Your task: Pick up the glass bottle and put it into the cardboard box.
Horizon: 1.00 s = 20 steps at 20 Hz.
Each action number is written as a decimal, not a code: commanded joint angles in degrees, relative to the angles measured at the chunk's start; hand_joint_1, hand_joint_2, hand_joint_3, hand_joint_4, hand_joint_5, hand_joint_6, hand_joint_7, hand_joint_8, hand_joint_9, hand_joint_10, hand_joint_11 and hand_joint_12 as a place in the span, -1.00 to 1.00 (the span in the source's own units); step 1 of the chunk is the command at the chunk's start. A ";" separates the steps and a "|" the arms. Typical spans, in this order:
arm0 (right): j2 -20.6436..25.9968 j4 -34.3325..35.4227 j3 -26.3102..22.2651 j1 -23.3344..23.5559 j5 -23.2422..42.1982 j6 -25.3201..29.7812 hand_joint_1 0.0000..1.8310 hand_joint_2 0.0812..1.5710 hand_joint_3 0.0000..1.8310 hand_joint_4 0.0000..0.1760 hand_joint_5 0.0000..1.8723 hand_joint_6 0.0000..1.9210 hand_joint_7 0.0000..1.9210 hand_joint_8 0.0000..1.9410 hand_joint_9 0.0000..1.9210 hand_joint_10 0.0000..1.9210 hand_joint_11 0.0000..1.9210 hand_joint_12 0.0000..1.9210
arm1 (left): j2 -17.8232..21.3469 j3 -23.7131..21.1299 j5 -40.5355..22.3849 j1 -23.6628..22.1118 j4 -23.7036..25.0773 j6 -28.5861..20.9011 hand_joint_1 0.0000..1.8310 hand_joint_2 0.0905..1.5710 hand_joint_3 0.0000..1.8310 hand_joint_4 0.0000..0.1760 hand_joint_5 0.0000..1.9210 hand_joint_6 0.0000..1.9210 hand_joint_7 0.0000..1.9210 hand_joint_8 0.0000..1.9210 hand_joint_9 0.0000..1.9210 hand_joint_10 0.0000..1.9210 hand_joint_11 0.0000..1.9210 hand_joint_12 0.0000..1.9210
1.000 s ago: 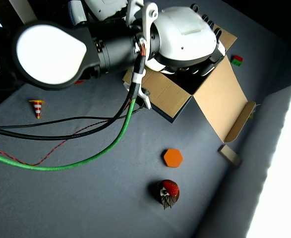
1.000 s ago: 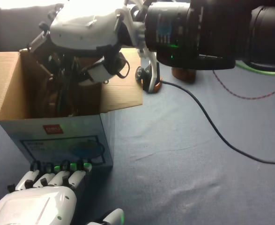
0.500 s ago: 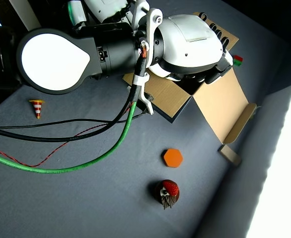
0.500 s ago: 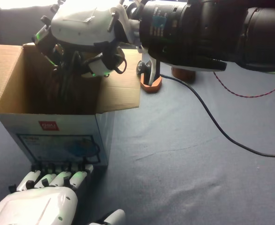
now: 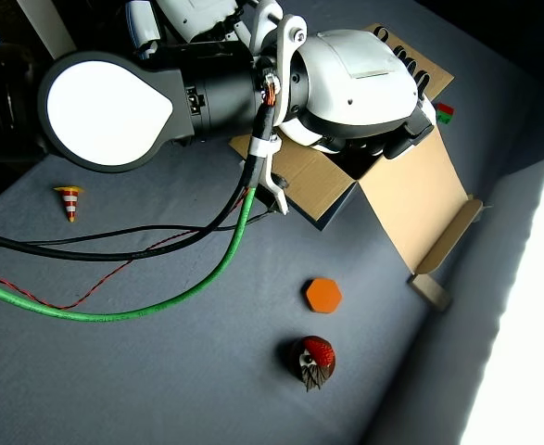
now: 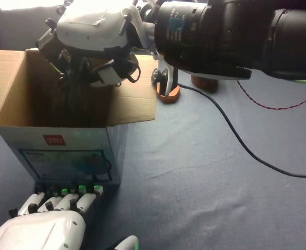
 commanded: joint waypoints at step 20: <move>28.73 1.72 -28.08 3.28 0.66 7.00 -0.34 0.18 -1.00 -1.00 -0.78 -0.83 -0.63 -1.00 -0.80 -0.66 -1.00 -0.07 | 1.02 -9.61 -12.42 -19.06 -9.35 13.08 -0.94 0.59 -1.00 -0.89 -0.82 -1.00 -0.78 -1.00 -0.80 -1.00 -1.00 -0.40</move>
